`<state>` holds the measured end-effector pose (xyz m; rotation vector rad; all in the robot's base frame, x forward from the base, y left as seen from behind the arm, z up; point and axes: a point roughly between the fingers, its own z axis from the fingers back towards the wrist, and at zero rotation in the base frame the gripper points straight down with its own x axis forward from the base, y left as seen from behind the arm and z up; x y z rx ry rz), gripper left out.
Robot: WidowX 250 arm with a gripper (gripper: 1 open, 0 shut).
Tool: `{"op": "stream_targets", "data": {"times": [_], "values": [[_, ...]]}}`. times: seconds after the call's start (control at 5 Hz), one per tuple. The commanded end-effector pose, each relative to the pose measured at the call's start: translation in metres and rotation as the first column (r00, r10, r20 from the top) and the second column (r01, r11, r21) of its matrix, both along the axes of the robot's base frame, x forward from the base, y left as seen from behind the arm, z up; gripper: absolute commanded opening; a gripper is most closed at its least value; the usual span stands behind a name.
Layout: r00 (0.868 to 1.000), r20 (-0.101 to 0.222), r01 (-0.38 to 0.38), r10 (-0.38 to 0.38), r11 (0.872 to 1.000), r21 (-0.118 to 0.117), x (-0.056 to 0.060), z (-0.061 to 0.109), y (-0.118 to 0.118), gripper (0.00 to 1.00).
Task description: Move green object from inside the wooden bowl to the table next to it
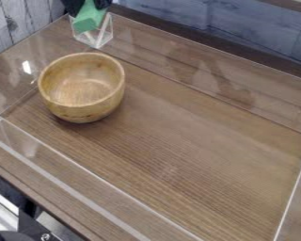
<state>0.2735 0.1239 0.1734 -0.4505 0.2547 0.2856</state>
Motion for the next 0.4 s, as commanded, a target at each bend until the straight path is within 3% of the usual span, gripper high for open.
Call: {"op": "stream_targets", "data": {"times": [0.0,0.2], "values": [[0.992,0.112,0.048,-0.053,0.998,0.049,-0.009,0.052,-0.007,0.00],[0.990,0.105,0.090,-0.094,0.995,0.046,-0.018,0.064,-0.010,0.00]]}}
